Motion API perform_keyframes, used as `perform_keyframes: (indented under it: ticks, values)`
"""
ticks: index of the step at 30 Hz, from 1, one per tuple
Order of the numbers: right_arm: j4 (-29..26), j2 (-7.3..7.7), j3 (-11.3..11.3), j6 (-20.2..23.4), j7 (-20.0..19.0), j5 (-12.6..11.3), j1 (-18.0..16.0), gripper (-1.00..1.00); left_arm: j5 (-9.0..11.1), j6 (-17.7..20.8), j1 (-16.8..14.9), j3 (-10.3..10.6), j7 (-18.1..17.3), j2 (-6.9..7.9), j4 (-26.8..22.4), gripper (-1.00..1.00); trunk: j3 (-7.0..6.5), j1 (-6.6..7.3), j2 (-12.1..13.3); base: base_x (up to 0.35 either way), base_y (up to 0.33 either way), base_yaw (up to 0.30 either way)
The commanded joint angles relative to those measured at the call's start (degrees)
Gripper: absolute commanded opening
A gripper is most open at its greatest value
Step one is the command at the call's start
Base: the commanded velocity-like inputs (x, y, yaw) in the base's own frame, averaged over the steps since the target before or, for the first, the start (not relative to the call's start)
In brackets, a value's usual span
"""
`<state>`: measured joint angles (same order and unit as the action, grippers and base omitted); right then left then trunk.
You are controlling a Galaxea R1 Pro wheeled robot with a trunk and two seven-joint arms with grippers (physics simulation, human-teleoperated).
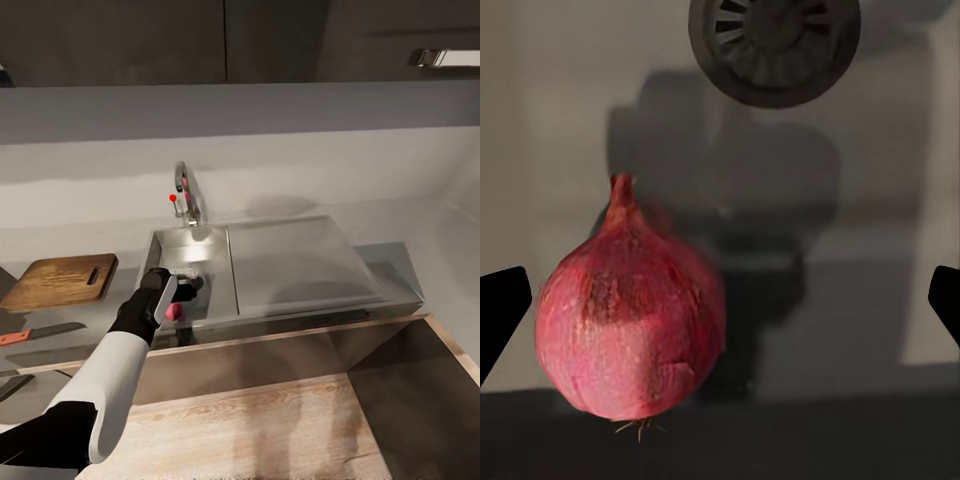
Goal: In the kitchen, take the Vidalia onion out of the sink, dice it on the chopping board with the paring knife, put the diced onion into the bowl on the countertop, then place both the paring knife and the chopping board into the sink.
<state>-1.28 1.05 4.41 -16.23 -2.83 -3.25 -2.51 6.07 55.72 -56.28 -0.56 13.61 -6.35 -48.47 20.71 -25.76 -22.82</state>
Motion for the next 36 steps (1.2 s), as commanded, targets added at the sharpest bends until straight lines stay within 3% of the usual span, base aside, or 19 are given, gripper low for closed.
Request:
perform_keyframes:
  ticks: [1, 36]
  values:
    - [0.1, 0.01, 0.4, -0.2, -0.2, -0.4, 0.0, 1.0, 0.6, 0.2, 0.0, -0.1, 0.5, -0.02, 0.0, 1.0, 0.19, -0.03, -0.1, 0.0, 0.0, 0.0]
    - [0.1, -0.28, 0.4, -0.2, -0.2, -0.4, 0.0, 1.0, 0.6, 0.2, 0.0, -0.1, 0.6, 0.78, 0.0, 1.0, 3.41, -0.03, -0.1, 0.0, 0.0, 0.0]
